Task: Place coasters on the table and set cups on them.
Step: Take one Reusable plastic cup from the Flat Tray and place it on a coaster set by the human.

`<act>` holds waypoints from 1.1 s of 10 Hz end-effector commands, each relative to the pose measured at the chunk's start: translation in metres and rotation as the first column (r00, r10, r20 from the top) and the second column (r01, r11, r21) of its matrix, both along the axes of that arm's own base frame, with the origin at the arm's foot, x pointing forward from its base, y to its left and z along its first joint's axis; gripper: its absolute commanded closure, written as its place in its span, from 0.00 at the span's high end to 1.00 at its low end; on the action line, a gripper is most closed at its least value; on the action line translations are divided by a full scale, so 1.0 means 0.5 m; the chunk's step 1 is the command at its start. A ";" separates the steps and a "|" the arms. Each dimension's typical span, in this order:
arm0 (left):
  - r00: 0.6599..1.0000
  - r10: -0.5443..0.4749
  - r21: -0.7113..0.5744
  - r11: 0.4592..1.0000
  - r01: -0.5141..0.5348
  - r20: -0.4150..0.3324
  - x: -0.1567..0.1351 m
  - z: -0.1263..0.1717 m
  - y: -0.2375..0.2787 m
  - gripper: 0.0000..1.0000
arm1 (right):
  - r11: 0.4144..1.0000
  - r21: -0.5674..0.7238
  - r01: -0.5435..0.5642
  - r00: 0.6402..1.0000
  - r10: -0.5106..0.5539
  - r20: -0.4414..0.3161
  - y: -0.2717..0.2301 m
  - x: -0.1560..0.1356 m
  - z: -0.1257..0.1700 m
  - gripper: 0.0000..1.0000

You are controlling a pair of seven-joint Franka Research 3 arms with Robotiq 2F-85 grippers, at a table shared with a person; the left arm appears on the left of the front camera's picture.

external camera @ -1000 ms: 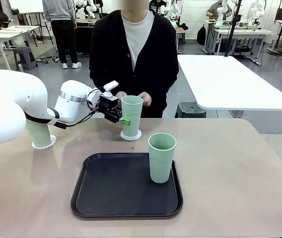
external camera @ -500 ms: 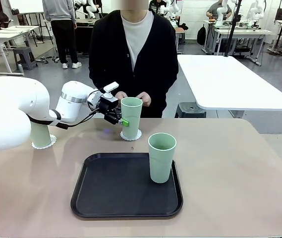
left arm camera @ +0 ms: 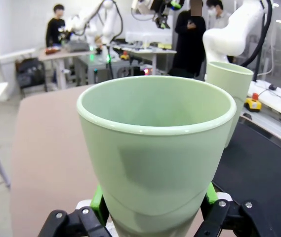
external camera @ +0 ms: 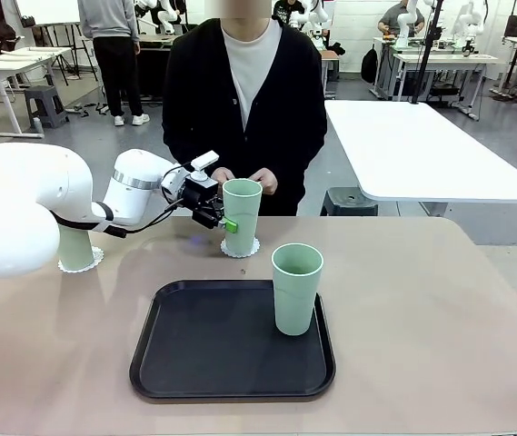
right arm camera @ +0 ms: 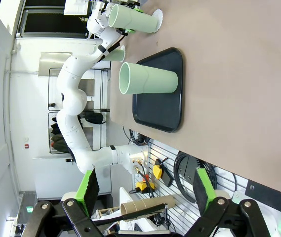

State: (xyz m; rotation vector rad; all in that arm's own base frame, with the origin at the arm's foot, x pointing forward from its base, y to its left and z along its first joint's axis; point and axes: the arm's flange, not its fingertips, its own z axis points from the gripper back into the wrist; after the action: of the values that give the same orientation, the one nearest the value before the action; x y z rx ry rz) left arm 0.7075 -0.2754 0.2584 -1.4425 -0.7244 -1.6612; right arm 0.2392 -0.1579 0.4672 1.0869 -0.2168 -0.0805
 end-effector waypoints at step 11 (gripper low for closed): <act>0.998 0.015 0.070 0.997 -0.020 0.069 0.036 -0.004 -0.014 1.00 | 1.000 0.008 -0.004 1.000 0.003 0.004 -0.001 0.001 -0.001 1.00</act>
State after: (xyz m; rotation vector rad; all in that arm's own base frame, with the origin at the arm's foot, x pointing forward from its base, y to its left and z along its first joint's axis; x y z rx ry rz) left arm 0.7134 -0.2794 0.2552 -1.3749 -0.7272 -1.6828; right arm 0.2392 -0.1579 0.4672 1.0869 -0.2168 -0.0805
